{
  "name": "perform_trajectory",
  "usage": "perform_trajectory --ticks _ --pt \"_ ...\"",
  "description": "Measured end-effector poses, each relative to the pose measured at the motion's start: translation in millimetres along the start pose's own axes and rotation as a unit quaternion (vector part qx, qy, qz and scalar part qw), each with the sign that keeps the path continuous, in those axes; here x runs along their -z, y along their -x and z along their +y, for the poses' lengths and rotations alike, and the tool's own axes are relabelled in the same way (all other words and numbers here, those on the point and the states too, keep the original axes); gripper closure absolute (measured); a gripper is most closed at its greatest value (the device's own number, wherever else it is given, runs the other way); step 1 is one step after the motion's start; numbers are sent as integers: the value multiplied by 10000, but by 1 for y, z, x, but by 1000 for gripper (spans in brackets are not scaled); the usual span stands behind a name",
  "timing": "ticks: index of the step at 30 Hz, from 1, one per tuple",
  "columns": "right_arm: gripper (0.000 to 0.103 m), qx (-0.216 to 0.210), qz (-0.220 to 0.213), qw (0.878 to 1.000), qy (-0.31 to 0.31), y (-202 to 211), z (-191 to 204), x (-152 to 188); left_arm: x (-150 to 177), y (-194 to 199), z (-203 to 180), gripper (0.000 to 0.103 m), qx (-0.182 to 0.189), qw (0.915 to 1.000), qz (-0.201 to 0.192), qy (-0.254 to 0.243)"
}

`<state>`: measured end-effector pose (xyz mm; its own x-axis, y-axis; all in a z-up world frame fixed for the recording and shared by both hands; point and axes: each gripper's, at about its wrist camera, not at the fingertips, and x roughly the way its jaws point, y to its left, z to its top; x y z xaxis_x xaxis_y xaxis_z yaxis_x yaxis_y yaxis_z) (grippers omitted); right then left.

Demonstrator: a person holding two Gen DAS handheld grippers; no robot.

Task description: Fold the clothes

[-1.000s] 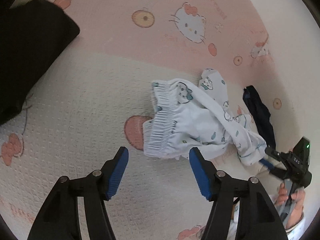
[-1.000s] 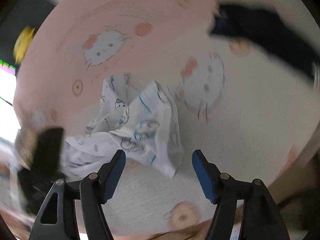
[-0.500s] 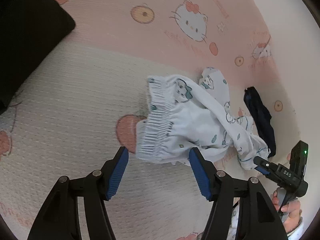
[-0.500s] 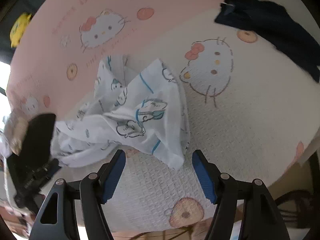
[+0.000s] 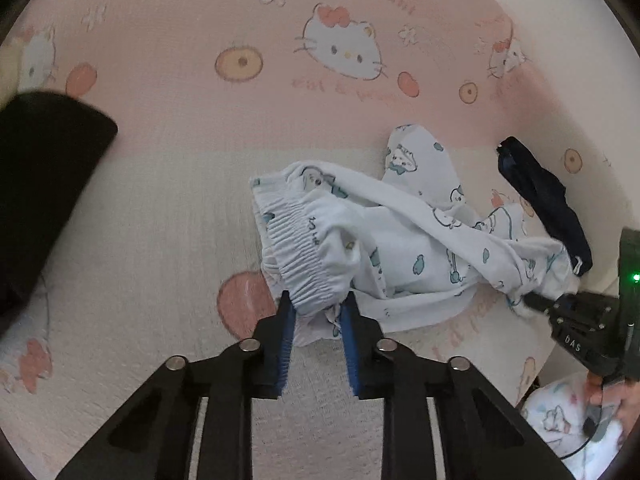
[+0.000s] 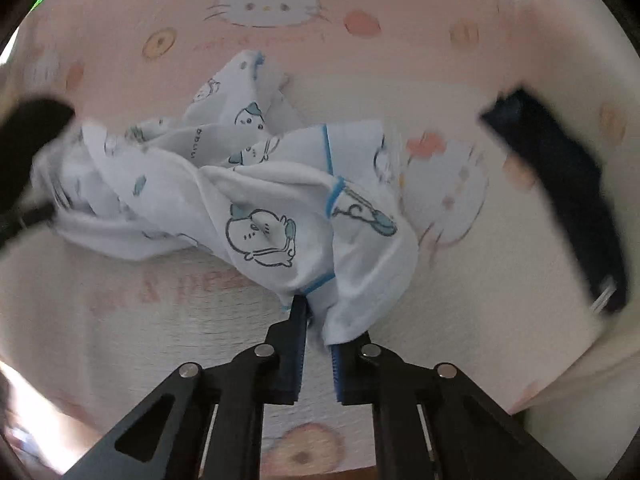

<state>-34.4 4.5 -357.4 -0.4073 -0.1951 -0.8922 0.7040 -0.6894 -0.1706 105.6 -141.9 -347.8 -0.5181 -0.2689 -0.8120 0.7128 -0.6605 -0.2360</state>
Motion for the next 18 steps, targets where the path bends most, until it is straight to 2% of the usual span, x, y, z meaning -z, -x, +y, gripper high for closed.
perform_trajectory --ticks 1,4,9,12,14,16,17,18 --pt "98 195 -83 9998 68 3 0 -1 -2 3 -1 91 -98 9999 -59 -85" --pt "99 657 -280 9974 -89 10 -18 -6 -7 16 0 94 -207 9993 -215 -218" --pt "99 734 -276 9930 -882 12 -64 -11 -7 35 17 96 -173 9992 -353 -102" --pt "99 479 -66 9919 -1178 4 -78 -8 -4 44 28 97 -166 9991 -402 -26" --pt "99 258 -72 9905 -1348 5 -82 -5 -3 49 35 96 -143 9989 -446 41" --pt "96 56 -99 9902 -1394 9 -80 -5 -1 56 39 96 64 9980 -560 268" --pt "83 27 -88 9903 -1387 12 -77 -5 -2 57 40 96 172 9974 -580 384" --pt "53 -19 -119 9900 -1405 14 -76 -4 -4 55 40 96 304 9970 -495 508"
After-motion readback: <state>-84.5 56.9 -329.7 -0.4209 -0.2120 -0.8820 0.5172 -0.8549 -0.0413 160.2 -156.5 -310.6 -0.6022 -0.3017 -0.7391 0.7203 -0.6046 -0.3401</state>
